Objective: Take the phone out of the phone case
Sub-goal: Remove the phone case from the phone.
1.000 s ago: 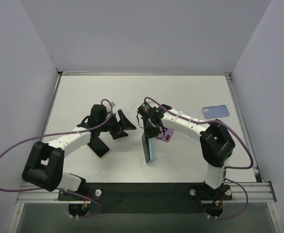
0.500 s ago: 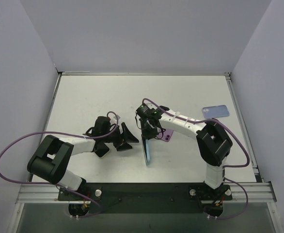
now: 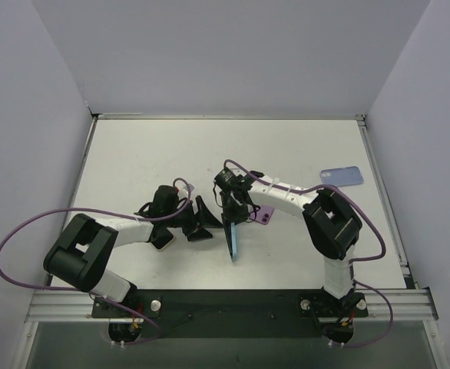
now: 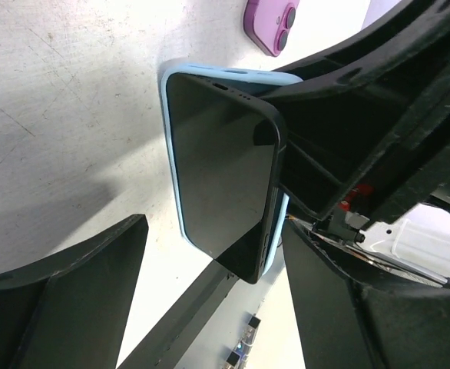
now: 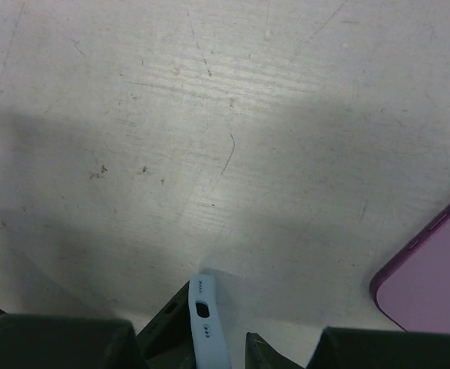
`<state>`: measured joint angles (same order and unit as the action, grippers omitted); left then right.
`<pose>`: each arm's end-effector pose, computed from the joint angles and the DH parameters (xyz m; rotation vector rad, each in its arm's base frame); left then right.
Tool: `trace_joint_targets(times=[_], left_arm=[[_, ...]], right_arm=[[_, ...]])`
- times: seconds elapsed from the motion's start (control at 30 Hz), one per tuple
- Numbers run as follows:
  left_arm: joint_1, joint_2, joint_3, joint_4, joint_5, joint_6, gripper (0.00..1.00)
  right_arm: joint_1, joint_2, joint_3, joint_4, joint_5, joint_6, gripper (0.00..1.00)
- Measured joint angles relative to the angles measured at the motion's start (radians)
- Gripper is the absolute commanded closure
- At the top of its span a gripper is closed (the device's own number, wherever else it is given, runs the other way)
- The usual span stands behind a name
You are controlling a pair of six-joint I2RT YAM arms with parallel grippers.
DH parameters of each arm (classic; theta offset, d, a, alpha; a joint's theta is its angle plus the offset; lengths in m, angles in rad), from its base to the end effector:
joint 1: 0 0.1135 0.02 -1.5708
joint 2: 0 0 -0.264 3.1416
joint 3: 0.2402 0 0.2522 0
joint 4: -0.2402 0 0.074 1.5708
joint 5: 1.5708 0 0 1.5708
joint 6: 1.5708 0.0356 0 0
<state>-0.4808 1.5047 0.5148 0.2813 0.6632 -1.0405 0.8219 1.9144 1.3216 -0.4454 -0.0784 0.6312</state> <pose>0.2245 -0.1418 0.1387 -0.3182 2.5782 -1.4536 0.2711 0.2958 0.1806 -0.2897 2.7216 0.5762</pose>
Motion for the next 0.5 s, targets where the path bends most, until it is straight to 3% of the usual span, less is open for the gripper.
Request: trace_joint_targets(times=[0.23,0.33,0.4,0.5], left_arm=[[0.000,0.020,0.006,-0.008,0.000,0.000,0.15],[0.000,0.037,0.008,-0.008,0.003,-0.003,0.18],[-0.001,0.042,0.010,-0.005,0.008,-0.003,0.18],[-0.001,0.043,0.010,0.000,0.013,-0.004,0.11]], right_arm=[[0.003,0.030,-0.018,0.010,-0.003,-0.004,0.76],[0.003,0.030,-0.018,0.010,-0.005,-0.003,0.82],[0.003,0.030,-0.018,0.012,-0.009,-0.003,0.91],[0.004,0.030,-0.016,0.020,-0.025,-0.001,1.00]])
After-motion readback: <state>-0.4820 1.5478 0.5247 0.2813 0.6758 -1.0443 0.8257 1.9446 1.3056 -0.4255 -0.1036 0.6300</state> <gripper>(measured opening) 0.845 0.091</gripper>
